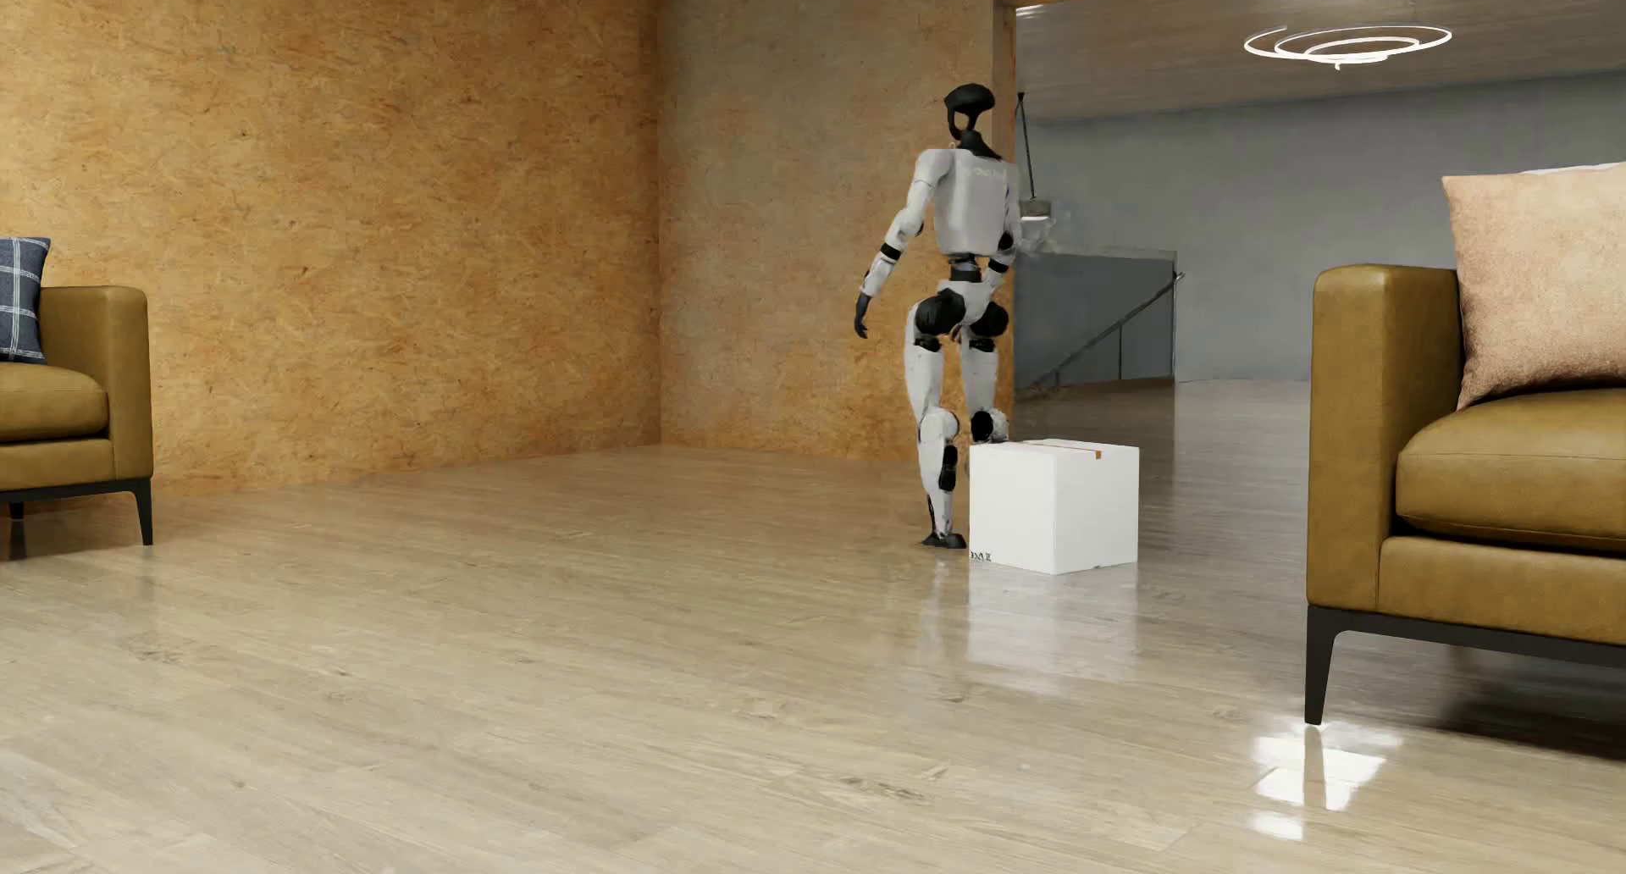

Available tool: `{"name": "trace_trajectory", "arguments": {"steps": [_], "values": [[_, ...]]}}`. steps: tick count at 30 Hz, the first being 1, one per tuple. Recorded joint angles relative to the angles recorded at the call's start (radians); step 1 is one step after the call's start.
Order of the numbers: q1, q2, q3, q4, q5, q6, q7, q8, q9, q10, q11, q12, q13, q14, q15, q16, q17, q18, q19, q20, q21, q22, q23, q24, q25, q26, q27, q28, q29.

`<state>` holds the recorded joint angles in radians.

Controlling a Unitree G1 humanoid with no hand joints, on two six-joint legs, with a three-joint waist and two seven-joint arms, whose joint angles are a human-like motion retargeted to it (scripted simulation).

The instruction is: Sit on the white box

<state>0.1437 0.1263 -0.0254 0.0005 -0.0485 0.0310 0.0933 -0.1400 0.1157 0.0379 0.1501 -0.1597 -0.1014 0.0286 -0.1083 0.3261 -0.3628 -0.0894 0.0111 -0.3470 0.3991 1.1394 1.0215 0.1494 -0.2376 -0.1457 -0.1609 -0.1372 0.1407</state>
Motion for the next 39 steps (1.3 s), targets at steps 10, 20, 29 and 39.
{"name": "trace_trajectory", "arguments": {"steps": [10, 20, 29, 39], "values": [[0.092, 0.057, -0.01, 0.003, -0.013, 0.003, 0.008, 0.006, -0.111, -0.036, 0.01, 0.15, 0.083, -0.038, -0.038, -0.081, -0.031, -0.013, 0.004, 0.078, -0.052, 0.04, 0.093, 0.02, 0.004, 0.01, 0.029, -0.044, -0.001], [0.083, 0.057, -0.01, 0.001, -0.006, 0.0, -0.006, 0.023, -0.107, -0.036, 0.001, 0.127, 0.096, -0.03, -0.032, -0.066, 0.02, 0.006, -0.006, 0.059, -0.04, 0.042, 0.044, 0.001, 0.006, 0.017, 0.026, -0.016, 0.014], [0.034, 0.031, -0.009, -0.008, -0.001, 0.002, -0.014, 0.012, -0.06, 0.02, 0.037, 0.069, 0.03, -0.036, -0.031, -0.069, 0.02, 0.02, -0.032, -0.005, -0.008, 0.032, 0.094, 0.012, 0.03, 0.023, 0.062, -0.022, -0.018], [-0.627, -0.585, 0.01, 0.06, -0.082, 0.003, -0.076, 0.137, 0.316, 0.742, 0.688, -0.334, -0.439, -0.184, -0.145, -0.017, -0.08, -0.026, 0.036, -0.286, 0.441, -0.233, -0.249, 0.034, -0.075, 0.009, 0.007, 0.013, 0.064]]}}
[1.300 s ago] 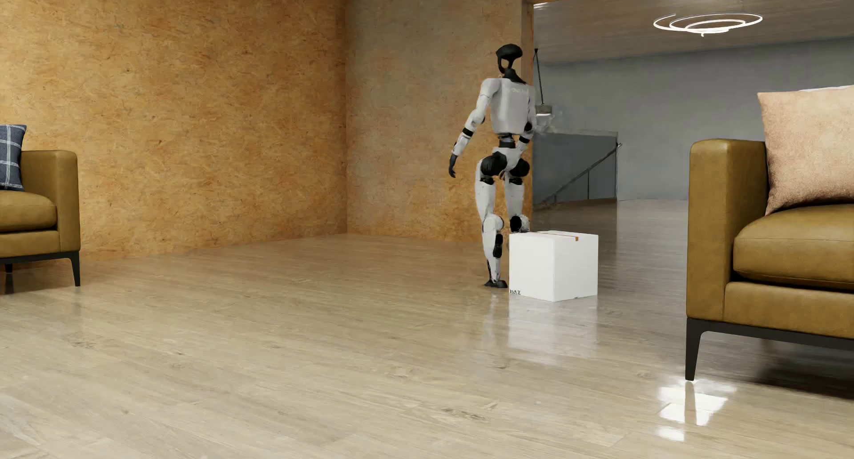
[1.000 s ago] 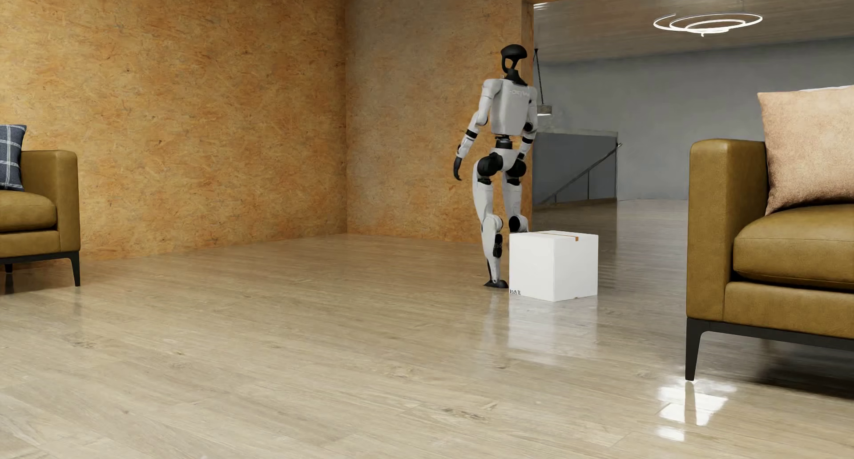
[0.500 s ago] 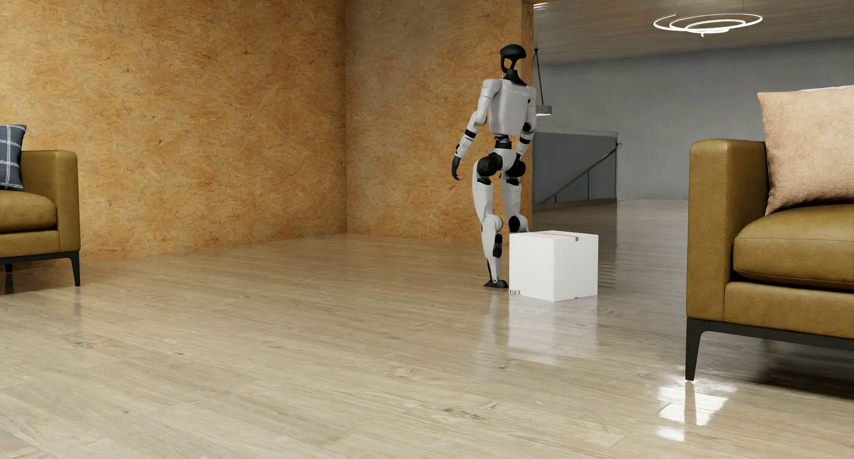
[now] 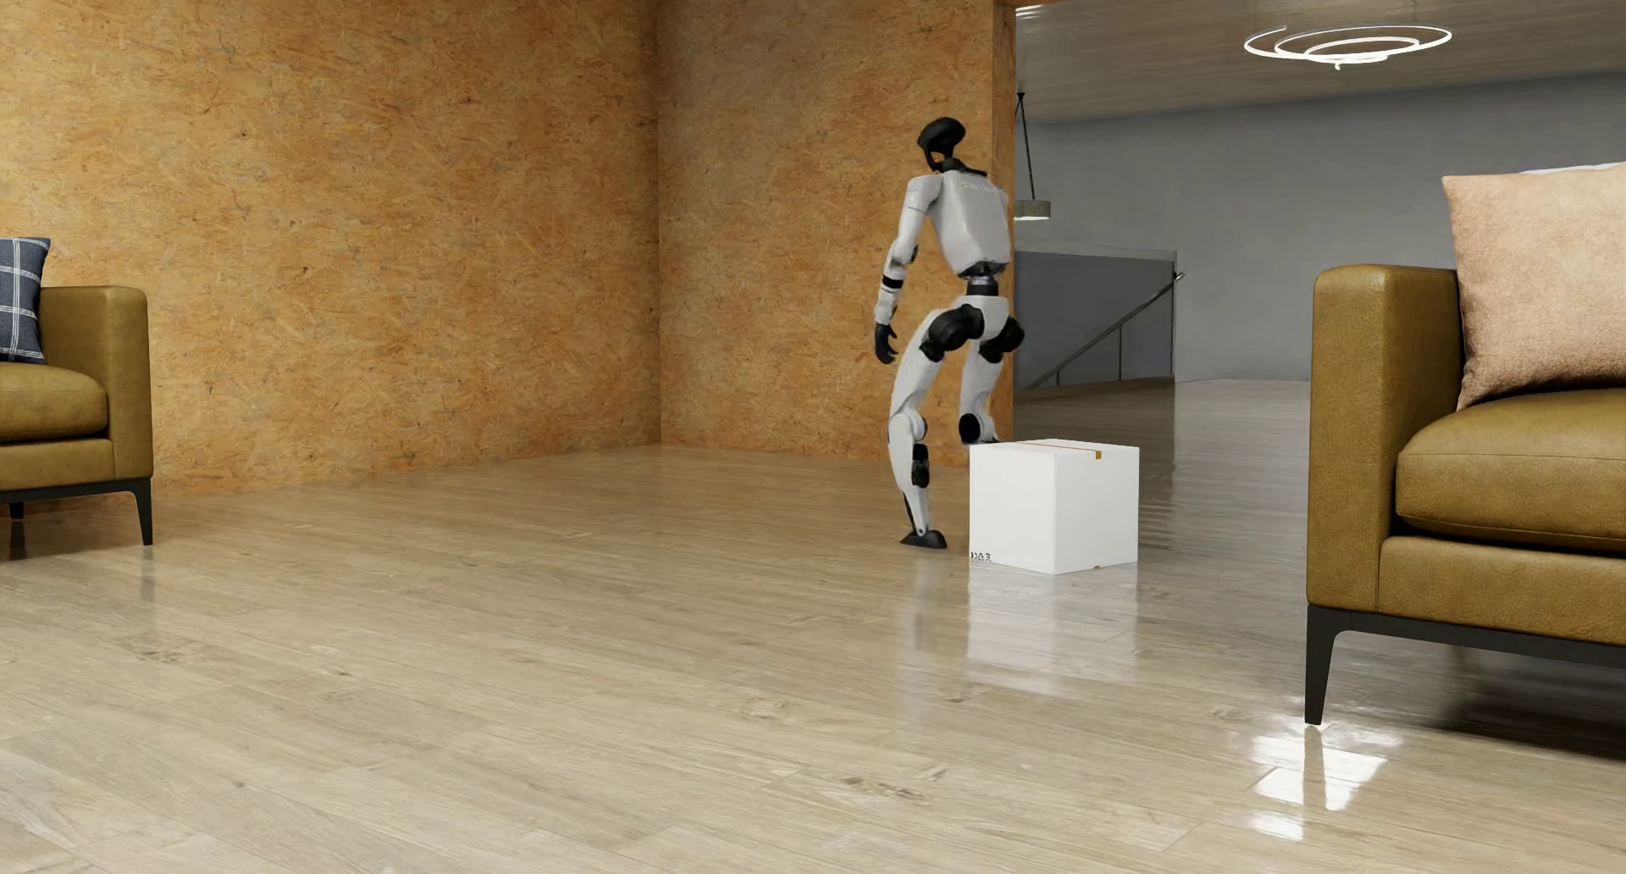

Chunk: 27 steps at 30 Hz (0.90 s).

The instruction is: Sit on the white box

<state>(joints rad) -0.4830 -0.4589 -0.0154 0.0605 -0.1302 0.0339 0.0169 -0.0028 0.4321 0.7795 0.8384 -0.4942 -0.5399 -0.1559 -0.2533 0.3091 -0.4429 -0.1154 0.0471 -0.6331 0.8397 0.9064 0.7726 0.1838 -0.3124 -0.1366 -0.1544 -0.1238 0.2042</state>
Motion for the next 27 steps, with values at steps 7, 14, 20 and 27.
{"name": "trace_trajectory", "arguments": {"steps": [7, 14, 20, 27], "values": [[-0.554, -0.538, 0.005, 0.065, -0.018, -0.013, -0.074, 0.125, 0.281, 0.584, 0.55, -0.292, -0.45, -0.117, -0.111, 0.369, -0.239, -0.063, 0.065, -0.196, 0.397, -0.606, -0.462, -0.068, 0.001, -0.096, -0.067, 0.021, -0.112], [-0.957, -0.924, -0.002, 0.09, -0.036, -0.017, -0.157, 0.23, 0.445, 1.029, 1.0, -0.384, -0.436, -0.178, -0.196, 0.709, -0.566, -0.14, 0.125, -0.209, 0.277, -1.105, -0.895, -0.264, 0.126, -0.222, -0.108, 0.377, -0.605], [-1.002, -0.961, 0.003, 0.103, -0.043, -0.019, -0.181, 0.262, 0.45, 1.194, 1.16, -0.209, -0.232, -0.146, -0.186, 0.702, -0.563, -0.14, 0.142, -0.041, 0.056, -1.148, -0.924, -0.236, 0.106, -0.22, -0.096, 0.384, -0.616], [-0.809, -0.762, 0.008, 0.117, -0.066, -0.032, -0.174, 0.237, 0.349, 1.206, 1.17, 0.038, 0.026, -0.094, -0.134, 0.399, -0.282, -0.118, 0.132, 0.167, -0.2, -0.867, -0.631, -0.114, 0.052, -0.152, -0.063, 0.223, -0.424]]}}
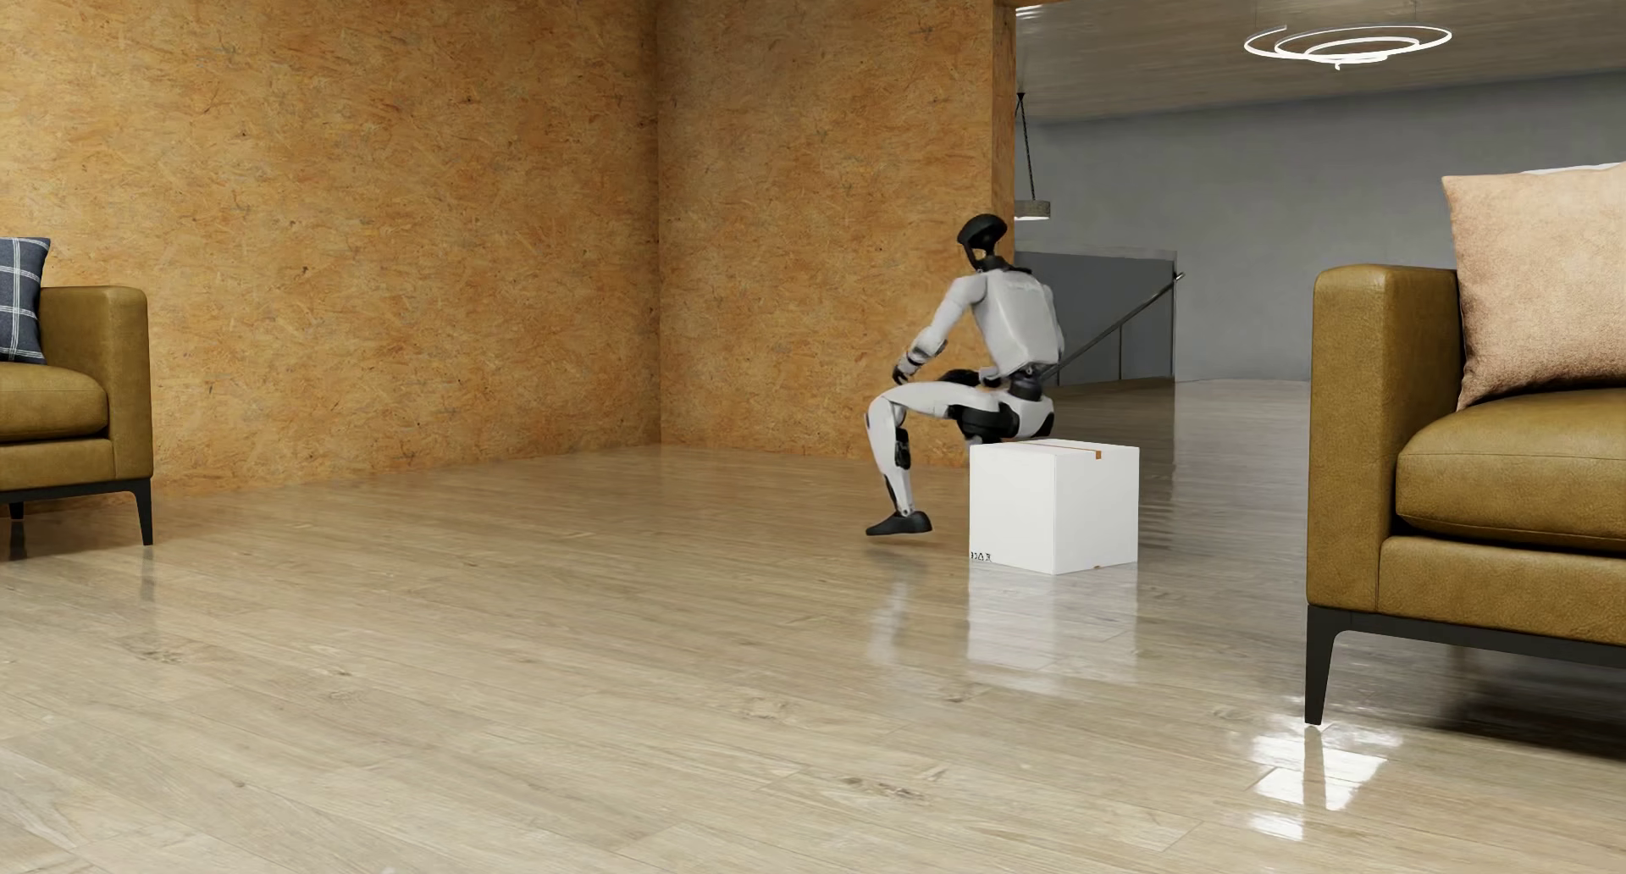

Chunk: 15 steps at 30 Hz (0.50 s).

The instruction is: Sit on the white box

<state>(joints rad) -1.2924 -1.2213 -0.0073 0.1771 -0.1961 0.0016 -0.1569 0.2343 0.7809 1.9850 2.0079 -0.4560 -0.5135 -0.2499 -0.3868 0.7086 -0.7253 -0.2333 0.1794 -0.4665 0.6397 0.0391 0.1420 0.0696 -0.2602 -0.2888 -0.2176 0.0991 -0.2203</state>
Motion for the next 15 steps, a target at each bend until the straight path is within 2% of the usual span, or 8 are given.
{"name": "trace_trajectory", "arguments": {"steps": [4, 6, 8, 11, 13, 15], "values": [[0.089, 0.097, 0.007, -0.006, -0.002, 0.01, 0.006, -0.012, -0.075, -0.012, -0.017, 0.114, 0.089, 0.011, 0.015, -0.246, 0.149, 0.019, -0.008, 0.137, -0.097, 0.186, 0.166, 0.052, -0.014, 0.019, 0.005, 0.009, 0.05], [0.117, 0.134, 0.011, -0.02, 0.002, 0.016, 0.007, -0.016, -0.104, -0.017, -0.026, 0.126, 0.111, 0.019, 0.022, -0.315, 0.191, 0.034, -0.014, 0.148, -0.117, 0.256, 0.23, 0.061, -0.003, 0.031, 0.012, 0.024, 0.059], [0.144, 0.171, 0.014, -0.038, 0.004, 0.023, 0.011, -0.02, -0.129, -0.019, -0.032, 0.117, 0.124, 0.025, 0.026, -0.329, 0.21, 0.053, -0.021, 0.127, -0.123, 0.322, 0.29, 0.052, 0.014, 0.035, 0.022, 0.04, 0.037], [0.176, 0.215, 0.016, -0.051, 0.009, 0.031, 0.015, -0.027, -0.168, -0.019, -0.04, 0.14, 0.172, 0.029, 0.032, -0.331, 0.232, 0.073, -0.029, 0.124, -0.166, 0.413, 0.373, 0.008, 0.072, 0.052, 0.06, 0.083, -0.006], [0.189, 0.231, 0.014, -0.054, 0.016, 0.034, 0.015, -0.029, -0.192, -0.02, -0.043, 0.183, 0.223, 0.033, 0.038, -0.345, 0.255, 0.08, -0.034, 0.162, -0.222, 0.51, 0.457, -0.045, 0.143, 0.076, 0.099, 0.122, -0.013], [0.2, 0.242, 0.011, -0.058, 0.02, 0.034, 0.02, -0.032, -0.205, -0.024, -0.046, 0.219, 0.266, 0.039, 0.045, -0.351, 0.273, 0.086, -0.045, 0.202, -0.277, 0.657, 0.59, -0.098, 0.224, 0.132, 0.161, 0.091, 0.032]]}}
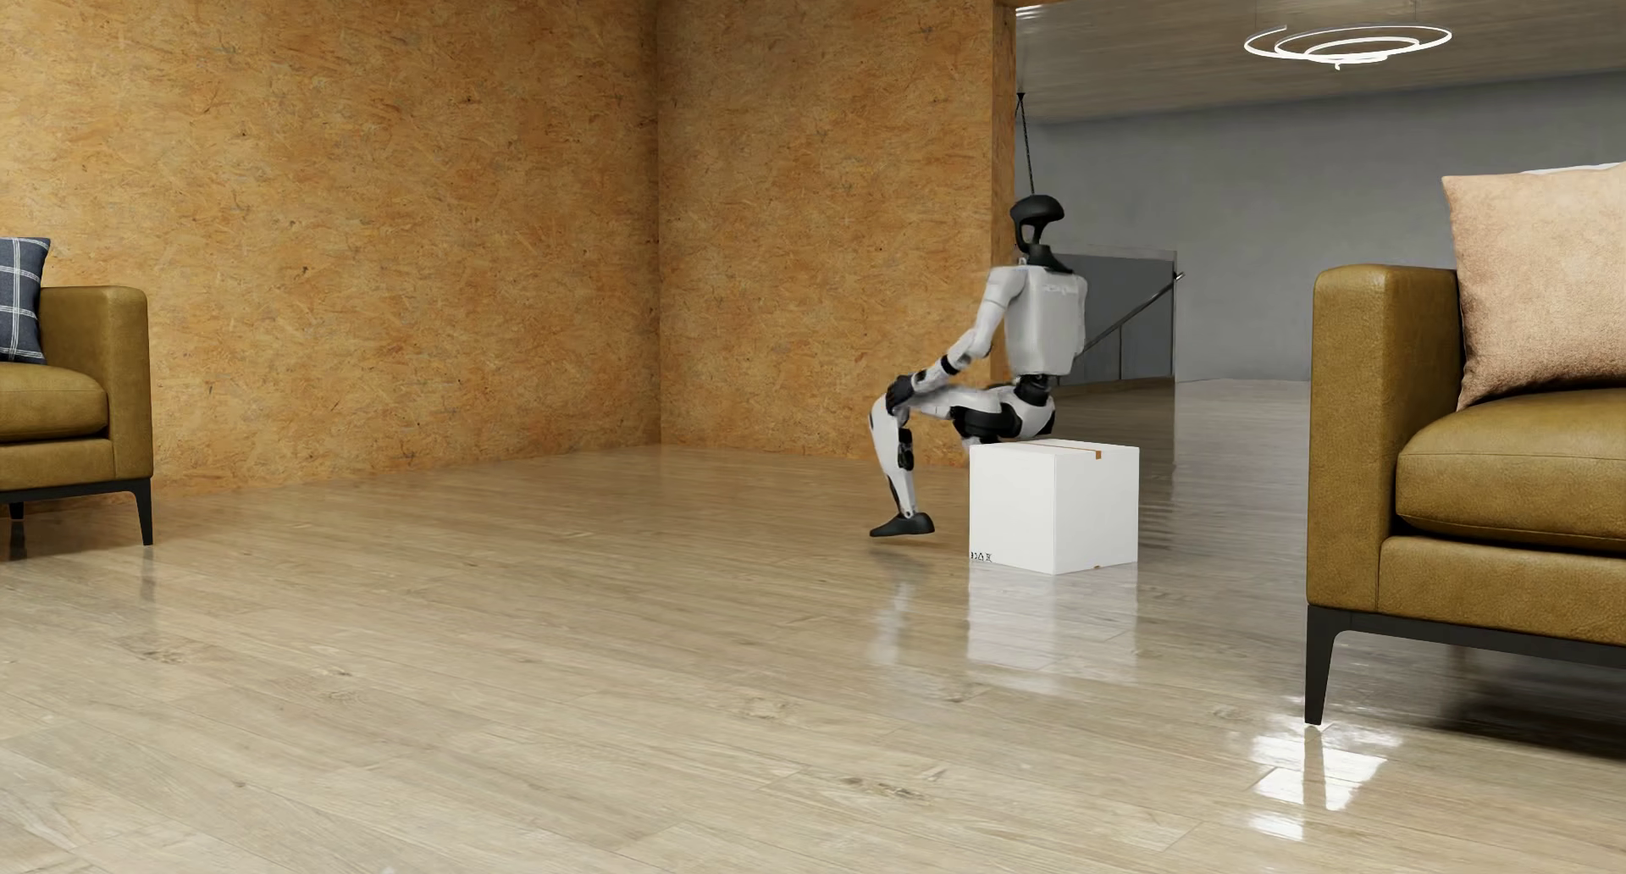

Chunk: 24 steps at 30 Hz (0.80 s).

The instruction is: Sit on the white box

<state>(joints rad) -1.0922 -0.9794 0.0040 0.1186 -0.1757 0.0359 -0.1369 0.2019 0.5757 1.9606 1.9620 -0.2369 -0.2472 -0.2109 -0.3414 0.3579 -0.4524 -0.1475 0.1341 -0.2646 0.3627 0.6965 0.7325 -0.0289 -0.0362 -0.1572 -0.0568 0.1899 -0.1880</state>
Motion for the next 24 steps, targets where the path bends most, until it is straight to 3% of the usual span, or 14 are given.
{"name": "trace_trajectory", "arguments": {"steps": [1, 3, 5, 6, 7, 13, 16, 18, 24], "values": [[0.007, 0.007, 0.001, 0.0, 0.004, 0.001, 0.003, 0.0, -0.002, -0.002, -0.003, 0.014, 0.021, 0.002, 0.003, 0.002, -0.001, 0.005, -0.001, 0.012, -0.013, 0.09, 0.074, 0.0, 0.015, 0.032, 0.023, -0.05, 0.05], [0.018, 0.019, 0.002, -0.006, 0.001, 0.006, 0.01, -0.005, -0.01, -0.005, -0.004, 0.036, 0.069, 0.006, 0.004, 0.001, -0.01, 0.013, -0.006, -0.001, -0.021, 0.273, 0.228, 0.056, 0.008, 0.08, 0.064, -0.17, 0.182], [0.028, 0.027, 0.005, -0.009, -0.005, 0.008, 0.014, -0.008, -0.015, -0.009, -0.005, 0.071, 0.115, 0.008, 0.004, -0.02, -0.008, 0.015, -0.006, -0.008, -0.02, 0.417, 0.342, 0.162, -0.098, 0.078, 0.046, -0.263, 0.303], [0.032, 0.03, 0.006, -0.011, -0.008, 0.009, 0.017, -0.01, -0.021, -0.01, -0.005, 0.096, 0.143, 0.007, 0.003, -0.036, 0.002, 0.016, -0.006, -0.008, -0.024, 0.475, 0.382, 0.206, -0.163, 0.074, 0.03, -0.289, 0.349], [0.036, 0.032, 0.006, -0.011, -0.011, 0.009, 0.018, -0.011, -0.023, -0.011, -0.005, 0.124, 0.166, 0.008, 0.003, -0.051, 0.016, 0.015, -0.007, -0.003, -0.03, 0.51, 0.412, 0.236, -0.197, 0.08, 0.032, -0.311, 0.374], [0.054, 0.033, 0.009, -0.02, -0.018, 0.009, 0.02, -0.008, -0.035, -0.017, 0.0, 0.275, 0.305, 0.011, 0.004, -0.102, 0.065, 0.011, -0.008, 0.05, -0.127, 0.469, 0.341, 0.255, -0.129, 0.067, 0.029, -0.364, 0.351], [0.065, 0.038, 0.009, -0.029, -0.019, 0.01, 0.02, -0.004, -0.036, -0.021, 0.0, 0.269, 0.304, 0.015, 0.006, -0.109, 0.051, 0.011, -0.01, 0.031, -0.106, 0.42, 0.265, 0.263, -0.151, 0.055, 0.004, -0.383, 0.38], [0.07, 0.04, 0.007, -0.032, -0.015, 0.013, 0.021, -0.004, -0.036, -0.024, -0.001, 0.243, 0.272, 0.017, 0.008, -0.112, 0.045, 0.015, -0.013, 0.012, -0.077, 0.418, 0.261, 0.258, -0.179, 0.051, -0.007, -0.359, 0.363], [0.084, 0.049, 0.001, -0.035, -0.014, 0.018, 0.023, -0.002, -0.016, -0.025, 0.001, 0.185, 0.197, 0.015, 0.001, -0.098, 0.044, 0.019, -0.013, -0.028, -0.048, 0.399, 0.304, 0.24, -0.166, 0.053, 0.009, -0.329, 0.305]]}}
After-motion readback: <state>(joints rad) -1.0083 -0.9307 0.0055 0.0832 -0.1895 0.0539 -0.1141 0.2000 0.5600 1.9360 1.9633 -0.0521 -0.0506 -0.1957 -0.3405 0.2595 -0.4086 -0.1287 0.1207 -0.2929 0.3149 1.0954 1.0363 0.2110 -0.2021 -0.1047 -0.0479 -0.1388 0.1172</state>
